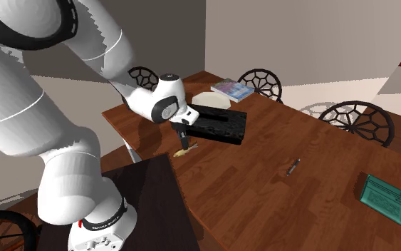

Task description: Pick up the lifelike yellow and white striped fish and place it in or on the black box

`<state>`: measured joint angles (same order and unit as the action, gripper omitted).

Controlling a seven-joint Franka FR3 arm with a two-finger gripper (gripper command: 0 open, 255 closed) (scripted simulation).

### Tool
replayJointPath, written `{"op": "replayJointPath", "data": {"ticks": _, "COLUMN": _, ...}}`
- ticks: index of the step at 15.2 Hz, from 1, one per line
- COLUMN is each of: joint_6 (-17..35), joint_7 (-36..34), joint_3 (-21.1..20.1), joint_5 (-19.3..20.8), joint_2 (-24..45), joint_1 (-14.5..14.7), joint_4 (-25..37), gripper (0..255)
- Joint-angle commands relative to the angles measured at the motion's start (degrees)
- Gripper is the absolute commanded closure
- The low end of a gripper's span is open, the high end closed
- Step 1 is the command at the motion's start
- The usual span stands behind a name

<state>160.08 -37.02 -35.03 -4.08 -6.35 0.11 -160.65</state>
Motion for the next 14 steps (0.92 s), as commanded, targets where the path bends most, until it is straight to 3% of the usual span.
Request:
{"op": "replayJointPath", "data": {"ticks": 1, "joint_6": 4.6, "joint_7": -10.2, "joint_3": -1.9, "joint_5": 13.0, "joint_2": 7.0, "joint_1": -3.8, "joint_4": 1.0, "gripper": 0}}
{"op": "replayJointPath", "data": {"ticks": 2, "joint_6": 5.8, "joint_7": -17.7, "joint_3": -0.8, "joint_5": 22.3, "joint_2": 10.7, "joint_1": -4.0, "joint_4": 2.2, "gripper": 0}}
{"op": "replayJointPath", "data": {"ticks": 10, "joint_6": 10.2, "joint_7": -35.5, "joint_3": 14.9, "joint_5": 45.6, "joint_2": 21.0, "joint_1": 6.9, "joint_4": 6.5, "gripper": 0}}
{"op": "replayJointPath", "data": {"ticks": 14, "joint_6": 10.3, "joint_7": -35.4, "joint_3": 15.1, "joint_5": 45.4, "joint_2": 21.0, "joint_1": 7.2, "joint_4": 6.5, "gripper": 0}}
